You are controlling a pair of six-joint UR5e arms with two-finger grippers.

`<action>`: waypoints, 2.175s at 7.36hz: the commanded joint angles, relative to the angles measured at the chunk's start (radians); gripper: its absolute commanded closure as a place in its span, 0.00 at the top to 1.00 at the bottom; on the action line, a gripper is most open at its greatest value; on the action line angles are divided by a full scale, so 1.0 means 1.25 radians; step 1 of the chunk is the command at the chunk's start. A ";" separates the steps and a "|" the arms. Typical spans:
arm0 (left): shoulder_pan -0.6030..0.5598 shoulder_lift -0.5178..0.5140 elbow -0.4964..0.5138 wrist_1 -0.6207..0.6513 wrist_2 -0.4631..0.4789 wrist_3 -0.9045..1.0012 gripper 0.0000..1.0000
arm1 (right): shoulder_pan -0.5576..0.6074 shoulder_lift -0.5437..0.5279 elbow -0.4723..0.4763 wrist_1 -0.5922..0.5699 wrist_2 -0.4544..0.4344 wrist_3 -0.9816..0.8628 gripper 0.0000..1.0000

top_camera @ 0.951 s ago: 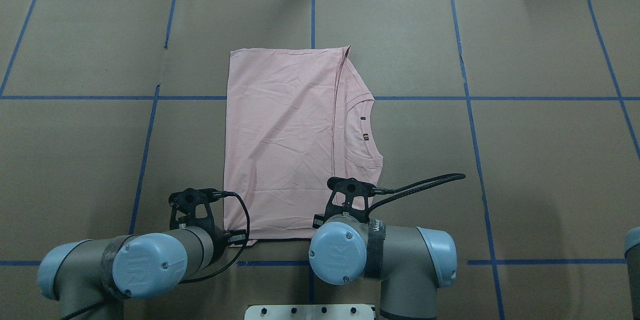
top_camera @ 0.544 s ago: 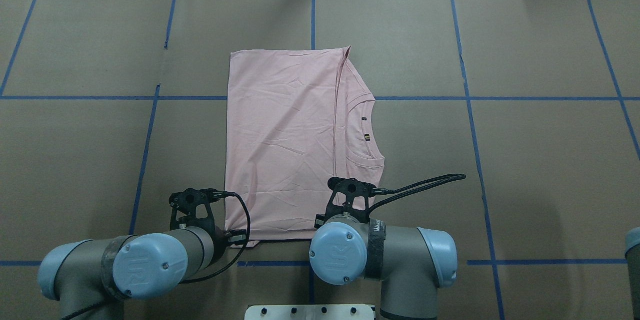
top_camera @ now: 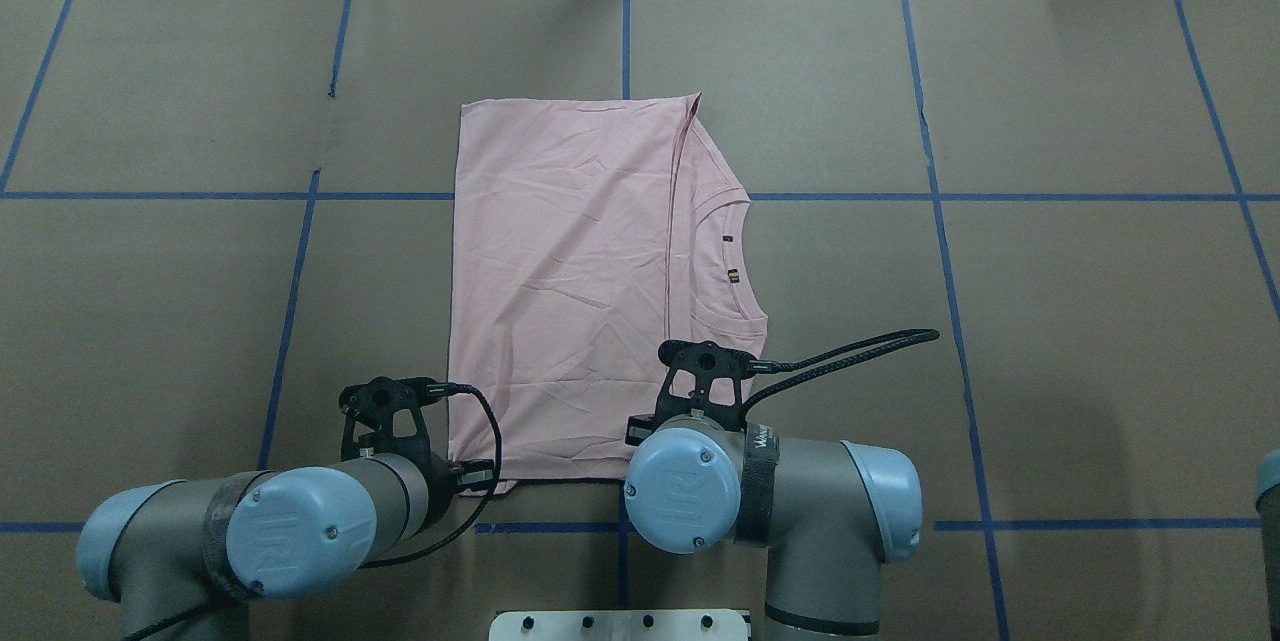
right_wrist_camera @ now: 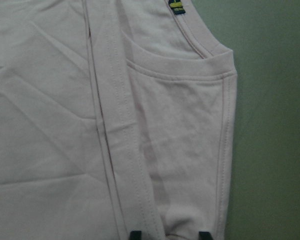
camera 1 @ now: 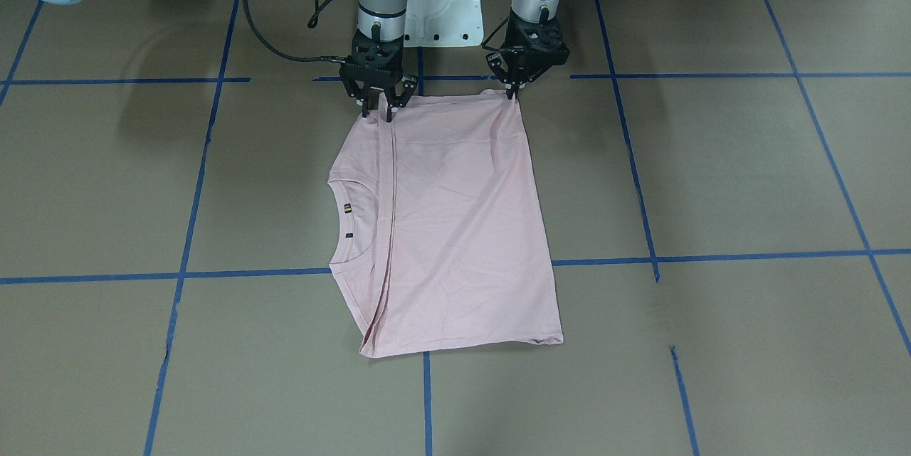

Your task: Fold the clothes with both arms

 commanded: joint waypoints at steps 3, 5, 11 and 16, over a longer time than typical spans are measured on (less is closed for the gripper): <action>0.000 -0.002 0.001 0.000 0.000 0.000 0.00 | -0.003 -0.008 -0.006 0.004 0.000 0.006 0.60; 0.000 -0.002 0.000 0.000 0.000 0.000 0.00 | -0.006 -0.006 -0.007 0.006 0.000 0.012 0.47; 0.000 -0.002 0.000 0.000 0.000 0.000 0.00 | -0.002 -0.007 0.007 0.006 0.000 0.034 0.00; 0.000 -0.008 -0.002 0.000 -0.002 0.002 0.00 | 0.011 -0.009 0.071 -0.005 0.005 0.032 0.00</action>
